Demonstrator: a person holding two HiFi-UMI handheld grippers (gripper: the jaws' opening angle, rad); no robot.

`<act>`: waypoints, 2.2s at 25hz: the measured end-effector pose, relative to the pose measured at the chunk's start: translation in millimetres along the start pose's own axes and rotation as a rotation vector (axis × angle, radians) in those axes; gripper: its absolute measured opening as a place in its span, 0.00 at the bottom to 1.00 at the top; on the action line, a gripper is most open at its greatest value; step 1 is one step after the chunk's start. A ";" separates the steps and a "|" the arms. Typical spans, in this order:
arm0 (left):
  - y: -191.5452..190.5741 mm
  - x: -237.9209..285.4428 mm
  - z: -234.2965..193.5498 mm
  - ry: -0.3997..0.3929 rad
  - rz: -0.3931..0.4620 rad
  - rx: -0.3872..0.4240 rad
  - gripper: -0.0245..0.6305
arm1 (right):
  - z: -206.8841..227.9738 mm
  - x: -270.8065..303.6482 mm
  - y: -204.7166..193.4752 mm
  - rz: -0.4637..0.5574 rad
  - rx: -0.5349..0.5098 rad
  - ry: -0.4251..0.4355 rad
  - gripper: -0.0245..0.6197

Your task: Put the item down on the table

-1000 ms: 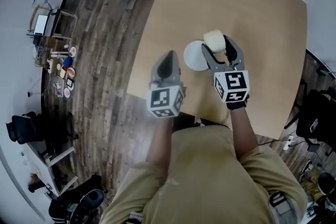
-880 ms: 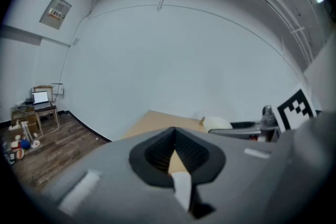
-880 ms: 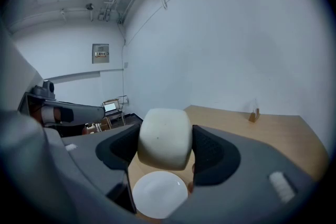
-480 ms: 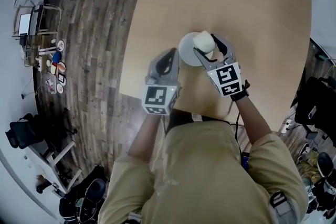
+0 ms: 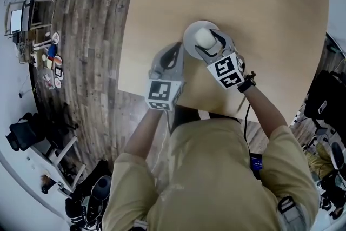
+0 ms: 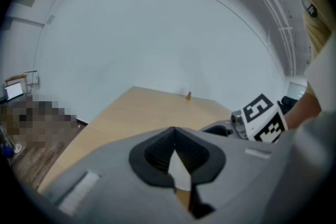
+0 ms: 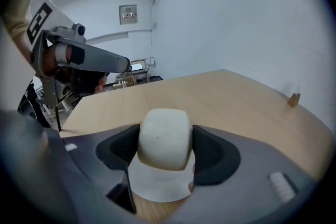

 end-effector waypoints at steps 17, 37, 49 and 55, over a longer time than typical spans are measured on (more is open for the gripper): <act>-22.2 -6.6 8.0 0.026 -0.017 -0.064 0.04 | -11.8 47.5 -26.2 -0.223 -0.042 0.010 0.53; 62.1 -81.1 50.9 0.142 0.194 -0.161 0.04 | -27.4 -101.5 40.0 0.111 0.120 -0.066 0.48; 138.2 -132.6 137.4 0.167 0.373 0.038 0.04 | -45.1 -284.0 109.7 0.520 0.087 -0.259 0.34; 149.4 -154.1 158.2 0.183 0.415 0.067 0.04 | -50.4 -324.7 103.4 0.580 0.076 -0.314 0.26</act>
Point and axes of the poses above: the fingertips, and each gripper's own axes: x forward along the fingers, z to its right, y out of its top, the point moved 5 cm from there along -x, backward along the fingers, and after that the axes turned 6 degrees about -z, right-handed, at the moved point
